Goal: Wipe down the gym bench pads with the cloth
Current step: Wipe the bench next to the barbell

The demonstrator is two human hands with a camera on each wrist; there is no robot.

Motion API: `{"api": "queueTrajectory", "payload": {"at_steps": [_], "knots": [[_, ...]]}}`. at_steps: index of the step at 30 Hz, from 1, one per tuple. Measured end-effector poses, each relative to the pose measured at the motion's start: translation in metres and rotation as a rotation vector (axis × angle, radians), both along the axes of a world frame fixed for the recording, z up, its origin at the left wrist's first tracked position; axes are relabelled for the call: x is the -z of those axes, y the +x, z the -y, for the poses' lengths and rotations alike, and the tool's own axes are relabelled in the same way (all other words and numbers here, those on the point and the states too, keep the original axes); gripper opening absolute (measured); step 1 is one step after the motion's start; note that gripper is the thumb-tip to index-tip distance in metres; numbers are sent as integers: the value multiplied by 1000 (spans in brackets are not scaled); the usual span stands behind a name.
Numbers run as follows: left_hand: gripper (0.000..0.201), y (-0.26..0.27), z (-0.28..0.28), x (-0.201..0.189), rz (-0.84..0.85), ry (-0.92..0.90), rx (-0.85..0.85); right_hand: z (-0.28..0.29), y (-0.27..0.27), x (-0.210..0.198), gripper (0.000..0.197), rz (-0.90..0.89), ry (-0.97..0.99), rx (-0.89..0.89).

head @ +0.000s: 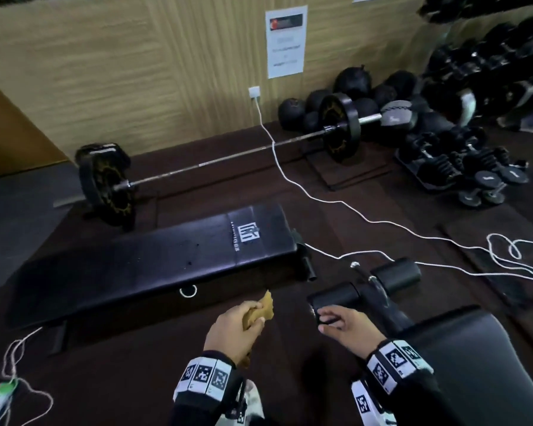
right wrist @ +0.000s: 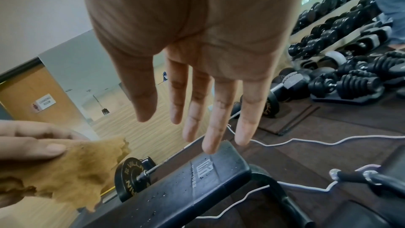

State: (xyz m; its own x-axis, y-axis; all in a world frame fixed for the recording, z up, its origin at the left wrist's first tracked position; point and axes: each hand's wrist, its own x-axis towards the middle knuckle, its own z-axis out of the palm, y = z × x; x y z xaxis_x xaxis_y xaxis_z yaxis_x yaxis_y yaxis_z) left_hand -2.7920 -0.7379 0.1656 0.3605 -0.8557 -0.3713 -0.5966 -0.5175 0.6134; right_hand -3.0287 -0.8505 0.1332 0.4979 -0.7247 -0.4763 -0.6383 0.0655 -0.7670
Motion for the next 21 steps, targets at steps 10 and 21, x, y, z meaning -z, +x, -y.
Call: {"api": "queueTrajectory", "payload": {"at_steps": [10,21], "knots": [[29,107,19,5,-6,-17,21,24,126,-12,26,-7,-5,-5],[33,119,85,28,-16,-46,-11,93,174,10,17,59,-4,-144]]}}
